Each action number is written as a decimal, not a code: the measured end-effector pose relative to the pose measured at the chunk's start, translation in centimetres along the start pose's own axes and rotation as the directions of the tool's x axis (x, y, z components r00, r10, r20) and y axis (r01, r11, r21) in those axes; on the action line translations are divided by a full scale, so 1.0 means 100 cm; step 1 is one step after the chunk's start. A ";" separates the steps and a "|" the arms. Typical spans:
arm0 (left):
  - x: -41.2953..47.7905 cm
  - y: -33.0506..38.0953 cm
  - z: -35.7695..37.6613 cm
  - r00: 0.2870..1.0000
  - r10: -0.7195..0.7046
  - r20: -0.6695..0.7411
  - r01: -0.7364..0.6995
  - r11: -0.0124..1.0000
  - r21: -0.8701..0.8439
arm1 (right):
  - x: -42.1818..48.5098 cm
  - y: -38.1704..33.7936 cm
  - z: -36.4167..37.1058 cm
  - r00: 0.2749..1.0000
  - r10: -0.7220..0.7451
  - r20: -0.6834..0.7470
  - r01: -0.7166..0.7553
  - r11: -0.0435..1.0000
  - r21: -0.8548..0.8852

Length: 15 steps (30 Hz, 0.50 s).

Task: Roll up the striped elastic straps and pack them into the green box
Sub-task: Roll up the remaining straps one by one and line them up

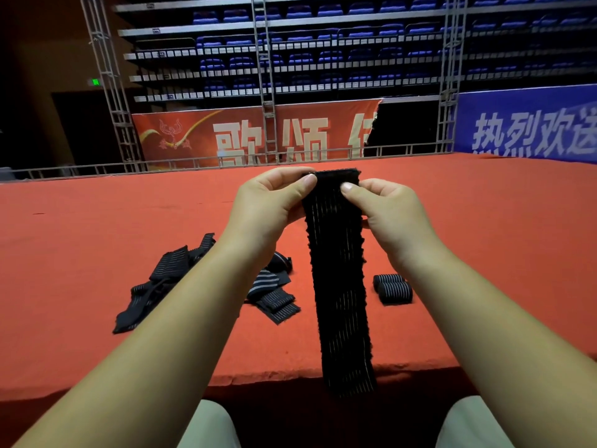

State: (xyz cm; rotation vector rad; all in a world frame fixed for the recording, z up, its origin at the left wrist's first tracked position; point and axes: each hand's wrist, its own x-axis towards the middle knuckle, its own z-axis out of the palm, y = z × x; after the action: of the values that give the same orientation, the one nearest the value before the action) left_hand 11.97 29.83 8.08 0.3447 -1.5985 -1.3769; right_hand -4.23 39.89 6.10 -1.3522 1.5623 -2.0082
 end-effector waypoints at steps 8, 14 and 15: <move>0.001 -0.001 -0.004 0.997 -0.075 -0.023 0.072 0.990 -0.122 | 0.003 0.000 0.000 0.998 -0.015 0.062 0.015 1.000 0.002; -0.001 -0.006 -0.007 0.994 -0.101 -0.038 0.094 0.983 -0.157 | 0.000 0.006 0.003 0.997 -0.003 0.076 0.002 1.000 0.012; -0.001 -0.008 -0.007 0.994 -0.104 -0.043 0.096 0.983 -0.154 | 0.000 0.008 0.003 0.997 0.001 0.080 -0.001 1.000 0.007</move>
State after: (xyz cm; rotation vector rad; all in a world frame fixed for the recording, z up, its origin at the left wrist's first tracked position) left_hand 12.28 29.22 7.28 0.3700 -1.4416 -1.5439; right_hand -4.22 39.36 5.43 -1.4110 1.5199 -1.9315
